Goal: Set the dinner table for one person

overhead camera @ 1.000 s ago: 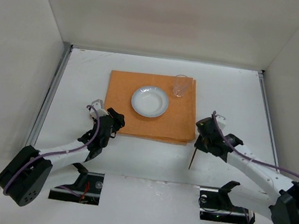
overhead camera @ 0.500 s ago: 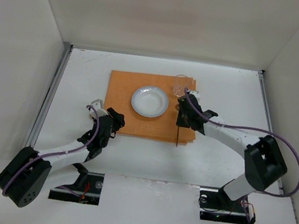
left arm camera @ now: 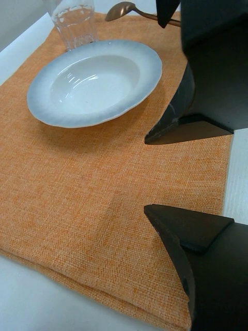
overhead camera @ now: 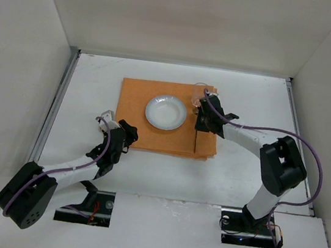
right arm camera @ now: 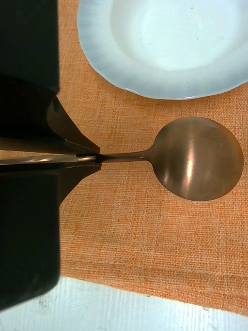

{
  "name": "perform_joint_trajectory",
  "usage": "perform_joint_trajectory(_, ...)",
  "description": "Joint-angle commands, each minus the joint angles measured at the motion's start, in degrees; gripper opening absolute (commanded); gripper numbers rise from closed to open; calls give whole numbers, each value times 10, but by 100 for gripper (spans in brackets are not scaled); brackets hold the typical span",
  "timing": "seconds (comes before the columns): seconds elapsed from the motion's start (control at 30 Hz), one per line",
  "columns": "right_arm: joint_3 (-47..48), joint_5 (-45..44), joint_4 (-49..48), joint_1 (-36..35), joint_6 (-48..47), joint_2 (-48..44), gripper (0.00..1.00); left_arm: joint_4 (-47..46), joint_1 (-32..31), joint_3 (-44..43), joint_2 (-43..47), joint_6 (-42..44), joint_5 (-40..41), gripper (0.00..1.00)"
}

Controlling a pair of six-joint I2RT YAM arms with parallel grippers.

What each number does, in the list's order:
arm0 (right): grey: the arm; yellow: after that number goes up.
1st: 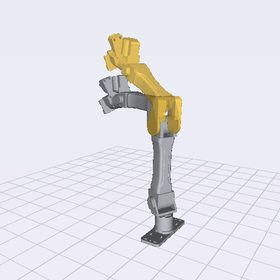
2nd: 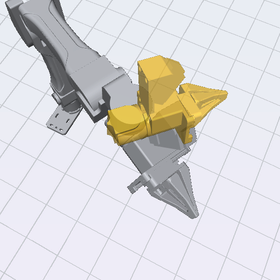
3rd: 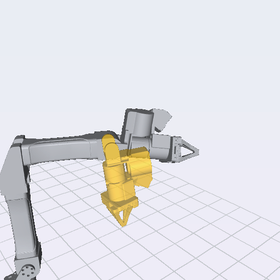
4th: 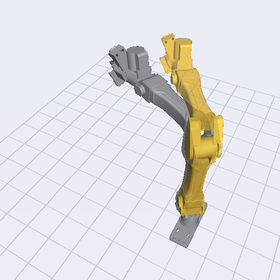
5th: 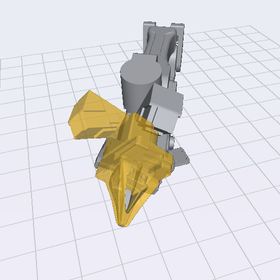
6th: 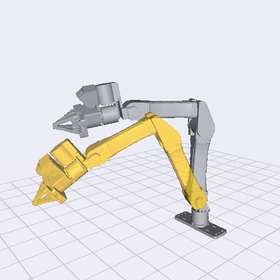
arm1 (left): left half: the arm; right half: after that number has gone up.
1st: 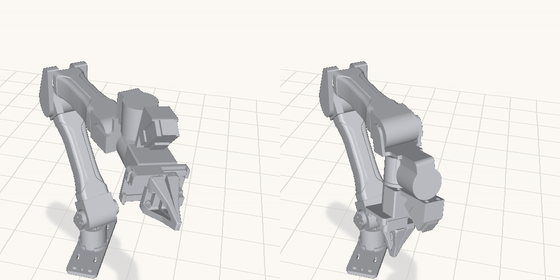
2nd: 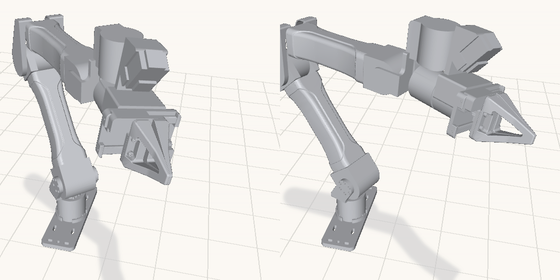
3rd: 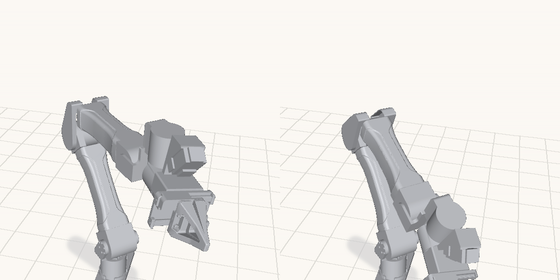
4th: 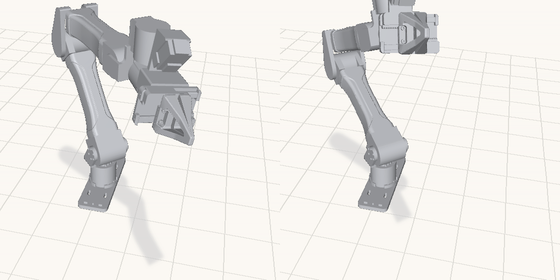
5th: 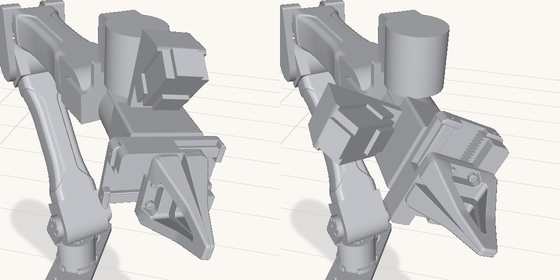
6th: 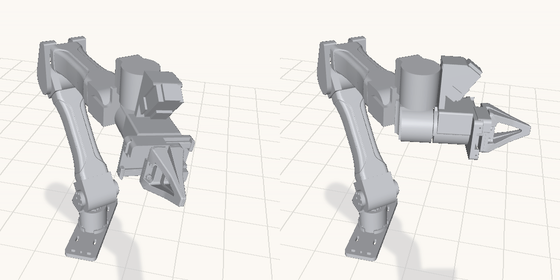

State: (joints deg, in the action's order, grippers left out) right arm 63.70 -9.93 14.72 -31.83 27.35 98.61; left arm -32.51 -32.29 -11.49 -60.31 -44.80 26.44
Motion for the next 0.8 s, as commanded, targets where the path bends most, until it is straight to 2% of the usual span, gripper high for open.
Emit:
perform_joint_trajectory(0.0, 28, 21, -39, 14, -2, 21, 12, -14, 3, -13, -3, 9, 8, 47)
perform_joint_trajectory(0.17, 29, 12, -51, 20, 5, 41, 13, -14, 5, -13, -3, 9, 8, 47)
perform_joint_trajectory(0.43, 6, -4, -71, 26, 13, 33, 27, -12, 1, -12, 5, 9, 12, 47)
perform_joint_trajectory(0.57, -23, -9, -78, 23, 17, -9, 42, -12, 5, -16, 0, 19, 18, 48)
perform_joint_trajectory(0.77, -86, -41, -99, 20, 22, -117, 54, 20, -3, -34, -3, 45, 70, 51)
